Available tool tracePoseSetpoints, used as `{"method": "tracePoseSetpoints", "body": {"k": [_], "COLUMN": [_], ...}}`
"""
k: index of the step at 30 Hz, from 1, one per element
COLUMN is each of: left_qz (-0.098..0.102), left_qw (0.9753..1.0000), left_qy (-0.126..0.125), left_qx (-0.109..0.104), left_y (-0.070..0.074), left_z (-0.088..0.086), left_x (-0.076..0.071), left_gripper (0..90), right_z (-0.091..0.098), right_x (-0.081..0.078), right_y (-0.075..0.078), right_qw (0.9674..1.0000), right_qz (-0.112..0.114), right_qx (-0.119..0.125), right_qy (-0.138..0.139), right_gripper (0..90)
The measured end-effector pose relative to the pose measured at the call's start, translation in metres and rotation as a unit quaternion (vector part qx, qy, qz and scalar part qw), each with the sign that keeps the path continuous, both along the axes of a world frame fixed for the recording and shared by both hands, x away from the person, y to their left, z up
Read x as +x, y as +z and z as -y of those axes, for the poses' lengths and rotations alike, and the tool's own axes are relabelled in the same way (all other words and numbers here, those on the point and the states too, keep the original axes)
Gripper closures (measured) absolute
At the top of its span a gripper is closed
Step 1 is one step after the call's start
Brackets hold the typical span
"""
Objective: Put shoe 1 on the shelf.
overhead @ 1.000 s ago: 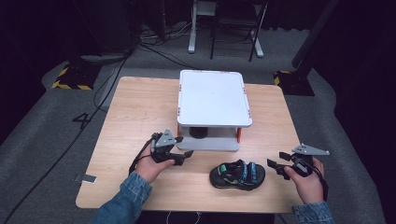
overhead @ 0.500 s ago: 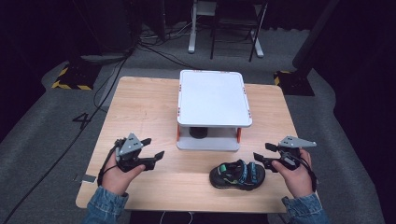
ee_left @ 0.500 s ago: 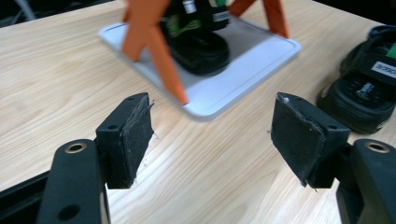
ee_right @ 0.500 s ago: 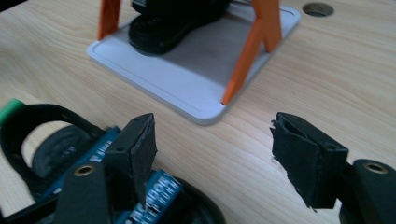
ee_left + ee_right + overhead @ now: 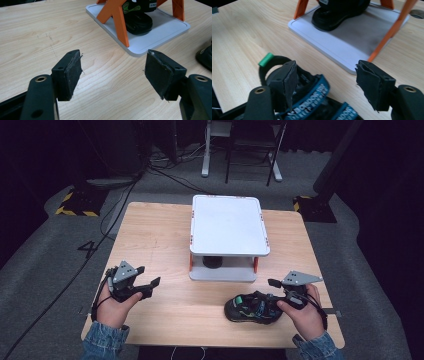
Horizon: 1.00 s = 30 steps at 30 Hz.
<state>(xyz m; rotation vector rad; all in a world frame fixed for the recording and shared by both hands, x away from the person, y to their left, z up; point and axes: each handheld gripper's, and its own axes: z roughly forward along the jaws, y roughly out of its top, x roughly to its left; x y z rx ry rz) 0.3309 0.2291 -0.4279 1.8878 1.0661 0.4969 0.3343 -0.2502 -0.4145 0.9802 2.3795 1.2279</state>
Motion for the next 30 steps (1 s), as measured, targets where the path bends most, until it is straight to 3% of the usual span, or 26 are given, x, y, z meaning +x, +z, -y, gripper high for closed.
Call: {"method": "tracePoseSetpoints", "body": {"k": [6,8,12,16,20,26,30], "left_qz": [0.002,0.001,0.001,0.001,-0.004,-0.002,-0.003], "left_qw": [1.0,1.0,1.0,1.0,1.0,1.0,1.0], "left_qy": [-0.006,-0.007,-0.008,-0.006,-0.006,-0.007,-0.006], "left_qx": [-0.001,0.001,-0.001,0.0,0.001,0.001,0.001], "left_y": [-0.001,-0.001,-0.003,-0.004,-0.007,-0.007,-0.008], "left_z": [0.002,0.003,0.003,0.003,0.005,0.005,0.003], "left_x": [0.003,0.004,0.005,0.005,0.006,0.006,0.006], "left_gripper": [30.3,30.3,30.3,30.3,30.3,30.3,30.3], "right_z": [-0.009,-0.01,-0.015,-0.019,-0.02,-0.022,-0.018], "right_x": [-0.003,-0.003,-0.003,-0.005,-0.006,-0.007,-0.003], "right_y": [-0.013,-0.02,-0.03,-0.031,-0.03,-0.024,-0.011], "right_qw": [0.9996,0.999,0.998,0.9981,0.9982,0.9987,0.9996], "right_qz": [-0.029,-0.039,-0.063,-0.057,-0.059,-0.05,-0.025], "right_qx": [-0.003,-0.021,-0.003,-0.013,-0.006,-0.001,0.015], "right_qy": [0.001,-0.01,-0.005,-0.017,-0.001,0.006,-0.003], "right_gripper": [33.9,34.0,43.0,51.3,62.6,65.6,65.8]}}
